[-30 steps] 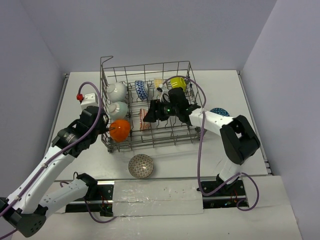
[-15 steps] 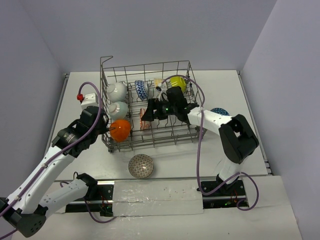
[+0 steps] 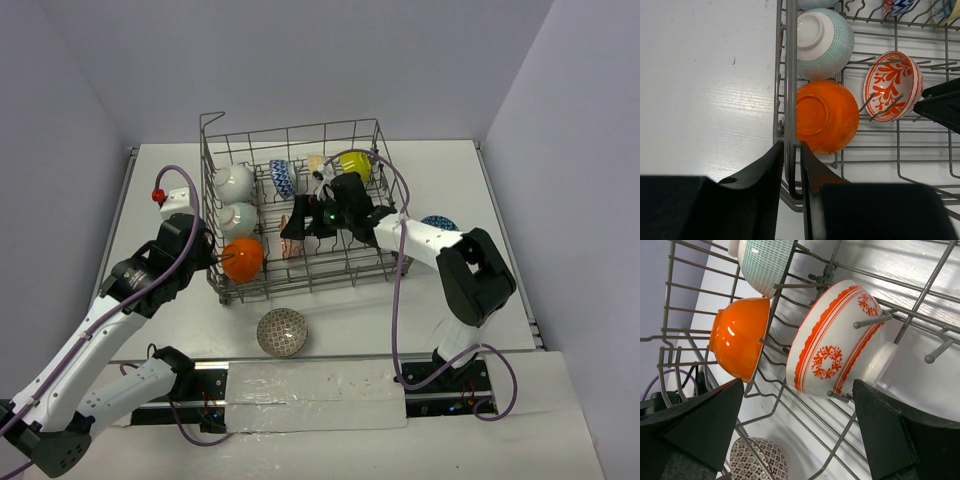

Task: Load the bowls into the dish rack
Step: Move the bowl to the dish rack.

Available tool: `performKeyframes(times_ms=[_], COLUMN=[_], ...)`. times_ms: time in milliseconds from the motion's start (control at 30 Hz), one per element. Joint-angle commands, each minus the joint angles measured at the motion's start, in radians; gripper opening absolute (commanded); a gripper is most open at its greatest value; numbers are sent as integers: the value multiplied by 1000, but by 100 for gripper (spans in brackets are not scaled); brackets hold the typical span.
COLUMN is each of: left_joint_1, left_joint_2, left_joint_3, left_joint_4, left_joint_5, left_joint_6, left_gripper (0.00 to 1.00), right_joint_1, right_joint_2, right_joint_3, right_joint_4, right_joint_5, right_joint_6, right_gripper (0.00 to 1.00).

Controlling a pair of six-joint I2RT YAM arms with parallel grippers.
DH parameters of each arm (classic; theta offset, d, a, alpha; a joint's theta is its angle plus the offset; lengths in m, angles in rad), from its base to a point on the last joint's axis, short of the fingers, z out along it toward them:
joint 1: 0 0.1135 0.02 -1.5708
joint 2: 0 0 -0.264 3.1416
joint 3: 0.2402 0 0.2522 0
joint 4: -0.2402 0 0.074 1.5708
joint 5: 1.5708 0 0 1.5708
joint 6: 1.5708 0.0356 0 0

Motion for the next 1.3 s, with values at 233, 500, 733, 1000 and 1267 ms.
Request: performKeyframes(times_ms=[233, 500, 733, 1000, 1267], left_joint_1=[-6, -6, -6, -6, -6], left_joint_2=[-12, -22, -19, -25, -41], left_joint_3=[10, 8, 8, 5, 7], left_joint_4=[-13, -9, -5, 5, -1], left_joint_5=[20, 31, 44, 64, 66], left_joint_6=[12, 16, 24, 38, 50], left_gripper=[25, 26, 27, 27, 27], right_joint_1=[-6, 35, 69, 106, 118], right_joint_2=[-83, -51, 4, 49, 68], right_joint_3=[10, 96, 151, 211, 216], right_joint_4=[-132, -235, -283, -294, -283], right_joint_5=[207, 263, 284, 296, 290], right_joint_6=[-47, -57, -51, -21, -2], right_gripper=[98, 99, 99, 100, 100])
